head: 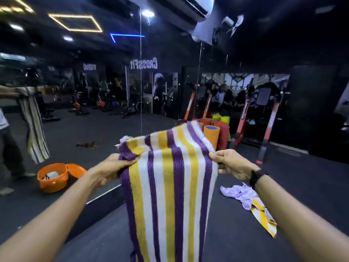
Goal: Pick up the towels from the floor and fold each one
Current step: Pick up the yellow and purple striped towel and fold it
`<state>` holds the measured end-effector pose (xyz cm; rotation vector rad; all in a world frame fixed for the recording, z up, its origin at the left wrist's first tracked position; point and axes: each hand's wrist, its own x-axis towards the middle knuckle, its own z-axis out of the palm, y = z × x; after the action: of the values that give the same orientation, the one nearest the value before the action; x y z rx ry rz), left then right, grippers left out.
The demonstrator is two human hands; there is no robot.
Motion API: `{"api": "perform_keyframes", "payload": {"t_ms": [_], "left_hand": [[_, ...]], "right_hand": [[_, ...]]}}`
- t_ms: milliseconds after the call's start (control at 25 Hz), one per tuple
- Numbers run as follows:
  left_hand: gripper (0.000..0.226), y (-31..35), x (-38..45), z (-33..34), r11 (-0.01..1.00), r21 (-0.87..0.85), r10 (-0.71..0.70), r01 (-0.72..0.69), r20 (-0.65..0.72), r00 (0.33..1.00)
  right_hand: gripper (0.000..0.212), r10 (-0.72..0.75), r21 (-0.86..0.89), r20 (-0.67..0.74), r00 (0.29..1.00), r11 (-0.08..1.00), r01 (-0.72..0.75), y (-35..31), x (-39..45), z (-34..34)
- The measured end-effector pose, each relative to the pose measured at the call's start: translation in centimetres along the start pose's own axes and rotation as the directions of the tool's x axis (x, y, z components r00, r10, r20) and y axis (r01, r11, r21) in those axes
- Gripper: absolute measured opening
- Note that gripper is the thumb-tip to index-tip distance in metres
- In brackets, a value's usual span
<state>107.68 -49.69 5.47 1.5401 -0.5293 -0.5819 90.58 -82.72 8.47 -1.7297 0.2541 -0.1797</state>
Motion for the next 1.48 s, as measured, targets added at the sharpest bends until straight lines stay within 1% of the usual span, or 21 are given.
{"api": "perform_keyframes", "payload": {"t_ms": [40,120,160,200,280,360,440,520,560,680,760,800,880,920,1000,1040,1200,1240,1360,1400,1480], "left_hand": [[0.083,0.3,-0.3,-0.2,0.997,0.029,-0.066,0.064,0.051,0.997],[0.043,1.7,-0.3,0.4,0.989,0.066,-0.135,0.131,0.075,0.988],[0.023,2.6,-0.3,0.9,0.995,0.037,-0.097,0.095,0.043,0.994],[0.017,3.5,0.1,1.3,0.999,-0.031,-0.028,0.028,-0.016,0.999],[0.028,5.1,0.6,1.3,0.989,-0.1,0.104,-0.108,-0.049,0.993],[0.053,4.6,0.2,1.7,0.982,0.158,0.091,-0.104,0.089,0.992],[0.07,1.6,-0.2,1.9,0.933,0.352,0.012,-0.072,0.169,0.986],[0.072,-0.7,-0.5,1.6,0.96,0.279,0.004,-0.033,0.105,0.994],[0.069,-1.1,-0.7,1.5,0.972,0.235,-0.012,-0.006,0.078,0.997],[0.054,0.2,-0.3,1.6,0.987,0.146,-0.07,0.064,0.038,0.997],[0.048,2.2,0.1,1.6,0.998,-0.051,0.038,-0.037,0.032,0.999],[0.055,2.8,0.1,1.6,0.997,-0.047,0.063,-0.06,0.079,0.995],[0.065,2.2,-0.8,2.3,0.976,0.216,-0.052,0.015,0.165,0.985],[0.071,1.2,-0.9,2.2,0.958,0.284,-0.093,0.044,0.159,0.983],[0.084,-0.1,-0.6,1.6,0.979,0.184,-0.1,0.083,0.083,0.991],[0.082,-0.4,-0.2,1.3,0.988,0.11,-0.112,0.107,0.041,0.993],[0.022,1.0,-0.2,2.3,0.979,0.042,-0.201,0.2,0.02,0.979],[0.02,1.6,0.2,2.6,0.986,0.009,-0.168,0.169,-0.006,0.986],[0.052,4.7,0.9,2.3,0.984,-0.16,0.072,-0.079,-0.05,0.996],[0.062,5.0,1.0,2.0,0.994,-0.046,0.101,-0.101,-0.002,0.995],[0.065,4.3,0.7,1.8,0.96,0.278,0.022,-0.03,0.032,0.999]], "right_hand": [[0.02,0.041,-0.016,0.027,0.999,0.999,-0.041,0.3,-0.3,-0.1],[0.022,0.088,-0.005,0.049,0.995,0.996,-0.088,-0.1,-0.2,-0.1],[0.022,0.075,0.037,0.04,0.996,0.996,-0.076,-0.7,0.0,-0.1],[0.023,0.024,0.111,0.018,1.0,0.994,-0.026,-1.5,0.3,-0.4],[0.032,-0.1,0.21,0.052,0.994,0.974,0.087,-3.2,0.8,-0.9],[0.031,-0.07,0.063,0.165,0.984,0.996,0.06,-2.8,0.6,-0.3],[0.035,0.021,-0.137,0.181,0.983,0.991,0.004,0.1,0.6,0.6],[0.056,0.086,-0.14,0.128,0.988,0.988,-0.068,2.6,0.3,1.0],[0.059,0.107,-0.114,0.119,0.987,0.989,-0.094,3.2,0.1,0.9],[0.036,0.118,-0.039,0.161,0.98,0.993,-0.113,1.4,0.0,-0.1],[0.034,-0.01,0.114,0.172,0.985,0.993,-0.01,-0.2,0.7,-1.0],[0.044,-0.044,0.127,0.209,0.977,0.992,0.017,-0.6,0.8,-1.2],[0.067,0.028,-0.037,0.253,0.967,0.999,-0.019,0.5,0.5,-0.7],[0.072,0.055,-0.094,0.236,0.97,0.995,-0.033,1.4,0.4,-0.7],[0.062,0.043,-0.052,0.137,0.99,0.998,-0.036,2.4,0.5,-0.9],[0.054,0.046,0.002,0.076,0.996,0.999,-0.046,2.5,0.6,-1.0],[0.023,0.104,0.085,0.045,0.994,0.991,-0.108,1.2,0.7,-1.1],[0.018,0.089,0.128,0.033,0.995,0.987,-0.093,0.4,0.9,-1.2],[0.031,-0.077,0.265,0.093,0.993,0.963,0.05,-2.4,1.1,-2.4],[0.039,-0.069,0.188,0.163,0.984,0.981,0.038,-2.7,1.0,-2.3],[0.042,0.043,-0.035,0.229,0.973,0.999,-0.036,-1.3,0.7,-1.4]]}}
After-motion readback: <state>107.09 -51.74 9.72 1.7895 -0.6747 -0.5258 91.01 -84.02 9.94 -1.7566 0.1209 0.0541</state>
